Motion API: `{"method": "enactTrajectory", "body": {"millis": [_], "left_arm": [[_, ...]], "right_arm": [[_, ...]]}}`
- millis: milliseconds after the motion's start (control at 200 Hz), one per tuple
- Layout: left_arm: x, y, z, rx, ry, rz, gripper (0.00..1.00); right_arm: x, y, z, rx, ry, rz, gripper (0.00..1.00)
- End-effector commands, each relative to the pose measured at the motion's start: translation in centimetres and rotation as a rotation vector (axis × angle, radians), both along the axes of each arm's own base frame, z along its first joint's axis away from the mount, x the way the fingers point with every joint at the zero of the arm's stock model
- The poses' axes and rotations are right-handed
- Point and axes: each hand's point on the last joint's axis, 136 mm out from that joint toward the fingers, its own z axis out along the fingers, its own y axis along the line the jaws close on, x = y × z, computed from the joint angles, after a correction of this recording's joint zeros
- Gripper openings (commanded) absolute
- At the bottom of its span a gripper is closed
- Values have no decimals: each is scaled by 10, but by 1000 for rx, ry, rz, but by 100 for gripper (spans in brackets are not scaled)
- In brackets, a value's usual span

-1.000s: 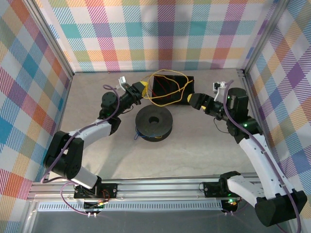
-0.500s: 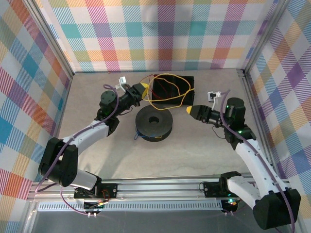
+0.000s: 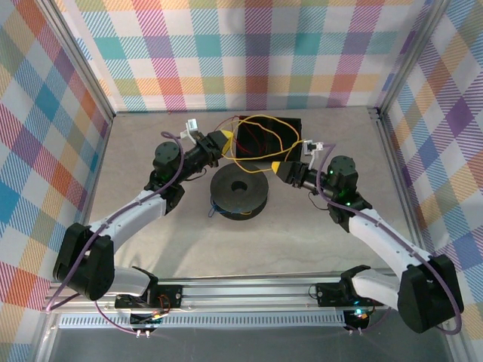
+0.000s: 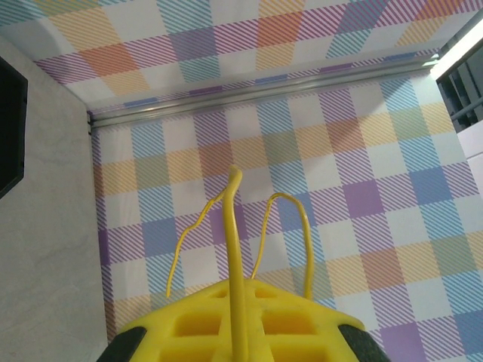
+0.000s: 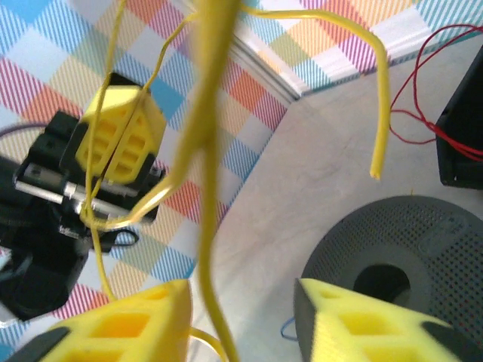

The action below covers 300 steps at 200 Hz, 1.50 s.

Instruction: Wrap the cables

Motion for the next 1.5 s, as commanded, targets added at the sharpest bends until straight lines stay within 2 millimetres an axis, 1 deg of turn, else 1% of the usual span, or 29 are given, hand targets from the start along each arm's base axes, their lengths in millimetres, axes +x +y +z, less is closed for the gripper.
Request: {"method": "enactTrajectory", "body": {"millis": [0, 90, 150, 185, 235, 300, 350, 460, 480, 505, 520, 580, 645, 675, 730, 795, 855, 895, 975, 1050, 1125, 1185, 1225, 1300, 1365, 1445, 1495], "left_arm": [[-6, 3, 19, -10, -45, 12, 0], [-6, 4, 20, -11, -45, 19, 0], [-5, 6, 20, -14, -43, 29, 0], [-4, 7, 22, -17, -44, 39, 0], [-1, 10, 27, -23, -44, 57, 0], [9, 16, 41, -35, -47, 85, 0], [18, 24, 59, -42, -63, 109, 0], [38, 43, 88, -38, -66, 184, 0], [41, 46, 93, -40, -69, 196, 0], [44, 49, 99, -42, -72, 208, 0], [45, 52, 102, -45, -76, 215, 0], [49, 58, 115, -48, -90, 235, 0], [51, 65, 124, -50, -100, 252, 0], [52, 69, 126, -49, -103, 261, 0], [53, 78, 129, -47, -106, 281, 0], [53, 90, 131, -35, -107, 304, 0], [55, 110, 132, -18, -104, 347, 0], [55, 126, 132, 2, -102, 385, 0], [54, 163, 138, 43, -106, 474, 0], [49, 199, 145, 99, -109, 578, 0], [40, 235, 150, 179, -103, 703, 0], [31, 262, 153, 245, -92, 813, 0], [25, 278, 150, 281, -75, 881, 0], [14, 299, 149, 329, -69, 990, 0], [10, 310, 148, 360, -73, 1054, 0], [15, 312, 141, 364, -84, 1068, 0], [22, 304, 136, 373, -98, 1042, 0]], "right_arm": [[8, 0, 15, 57, -60, -34, 36], [10, 2, 14, 57, -55, -28, 29], [9, 3, 13, 47, -52, -25, 15], [10, 2, 8, 28, -36, -31, 7], [12, 0, -3, -15, 0, -56, 0], [13, -5, -25, -94, 47, -83, 0], [12, -10, -44, -159, 77, -102, 0], [4, -18, -81, -297, 124, -119, 0], [3, -22, -91, -336, 146, -135, 0], [3, -26, -98, -364, 165, -147, 0], [3, -32, -106, -400, 190, -172, 0], [3, -46, -125, -495, 256, -218, 0], [0, -58, -138, -580, 314, -249, 0], [-1, -62, -141, -611, 332, -263, 0], [-2, -70, -144, -646, 348, -287, 0], [-4, -81, -140, -680, 352, -334, 0], [-5, -100, -136, -722, 357, -421, 0], [-6, -114, -132, -747, 362, -488, 0], [-8, -150, -127, -758, 419, -639, 0], [-11, -181, -124, -702, 480, -740, 0], [-19, -215, -125, -630, 562, -872, 0], [-25, -237, -122, -565, 594, -946, 0], [-29, -248, -120, -512, 613, -987, 0], [-31, -260, -114, -413, 625, -1024, 0], [-30, -264, -111, -345, 632, -1034, 0], [-23, -259, -111, -292, 640, -1002, 0], [-18, -255, -113, -277, 646, -977, 0]]}}
